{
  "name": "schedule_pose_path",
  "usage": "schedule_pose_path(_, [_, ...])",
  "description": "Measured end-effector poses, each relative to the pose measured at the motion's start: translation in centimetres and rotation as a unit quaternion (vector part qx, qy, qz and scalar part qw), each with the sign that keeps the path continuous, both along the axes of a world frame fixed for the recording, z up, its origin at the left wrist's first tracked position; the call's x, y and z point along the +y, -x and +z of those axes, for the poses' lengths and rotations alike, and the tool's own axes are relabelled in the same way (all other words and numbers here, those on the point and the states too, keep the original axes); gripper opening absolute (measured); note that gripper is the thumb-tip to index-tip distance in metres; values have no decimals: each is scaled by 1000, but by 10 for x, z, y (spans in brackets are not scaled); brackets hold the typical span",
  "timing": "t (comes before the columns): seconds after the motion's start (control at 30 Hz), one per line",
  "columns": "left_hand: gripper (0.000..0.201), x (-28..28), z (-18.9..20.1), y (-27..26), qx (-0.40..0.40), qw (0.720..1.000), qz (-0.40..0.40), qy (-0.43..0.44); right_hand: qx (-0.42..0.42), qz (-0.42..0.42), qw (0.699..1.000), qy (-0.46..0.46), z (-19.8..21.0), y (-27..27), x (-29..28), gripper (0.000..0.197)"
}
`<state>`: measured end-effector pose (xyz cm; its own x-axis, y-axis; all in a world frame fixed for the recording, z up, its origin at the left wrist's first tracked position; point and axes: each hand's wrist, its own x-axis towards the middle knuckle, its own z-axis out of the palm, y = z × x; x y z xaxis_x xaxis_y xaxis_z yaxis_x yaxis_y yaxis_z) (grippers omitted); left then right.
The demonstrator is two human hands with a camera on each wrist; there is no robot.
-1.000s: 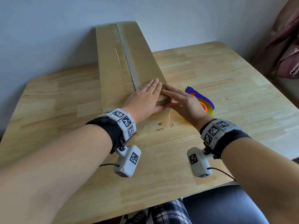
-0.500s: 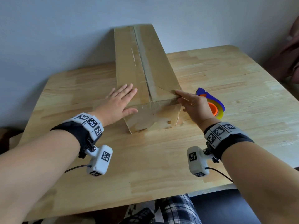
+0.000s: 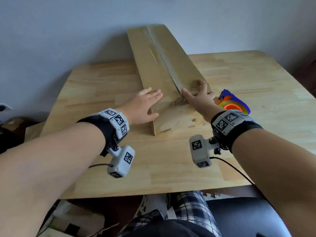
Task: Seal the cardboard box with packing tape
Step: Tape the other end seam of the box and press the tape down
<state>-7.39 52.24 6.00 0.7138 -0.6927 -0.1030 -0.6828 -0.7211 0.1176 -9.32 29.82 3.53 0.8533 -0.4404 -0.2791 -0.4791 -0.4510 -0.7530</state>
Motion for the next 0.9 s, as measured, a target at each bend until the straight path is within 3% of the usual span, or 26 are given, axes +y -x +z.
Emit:
schedule_pose_path(0.17, [64, 6, -3, 12, -22, 999, -32, -20, 1, 8, 1000, -1, -2, -14, -5, 87])
schedule_pose_path(0.27, [55, -1, -12, 15, -82, 989, -121, 10, -70, 35, 997, 27, 9, -16, -9, 83])
schedule_pose_path(0.4, [47, -11, 0, 8, -40, 991, -86, 91, -109, 90, 972, 190, 22, -15, 16, 61])
schedule_pose_path(0.43, [44, -7, 3, 1, -31, 992, -57, 111, -80, 147, 962, 217, 26, -13, 26, 66])
schedule_pose_path(0.53, [41, 17, 14, -23, -37, 993, 26, 109, 61, 307, 910, 272, 33, -3, 45, 115])
schedule_pose_path(0.6, [44, 37, 17, -37, -46, 996, 62, 53, 89, 344, 865, 354, 33, -6, 44, 122])
schedule_pose_path(0.67, [50, 52, 17, -48, -37, 995, 93, 0, 94, 335, 851, 393, 33, -18, 36, 105])
schedule_pose_path(0.77, [55, 61, 18, -58, -20, 990, 131, -49, 87, 288, 857, 419, 36, -40, 18, 70])
schedule_pose_path(0.9, [59, 59, 23, -68, -2, 985, 162, -53, 90, 237, 848, 465, 37, -59, -12, 70])
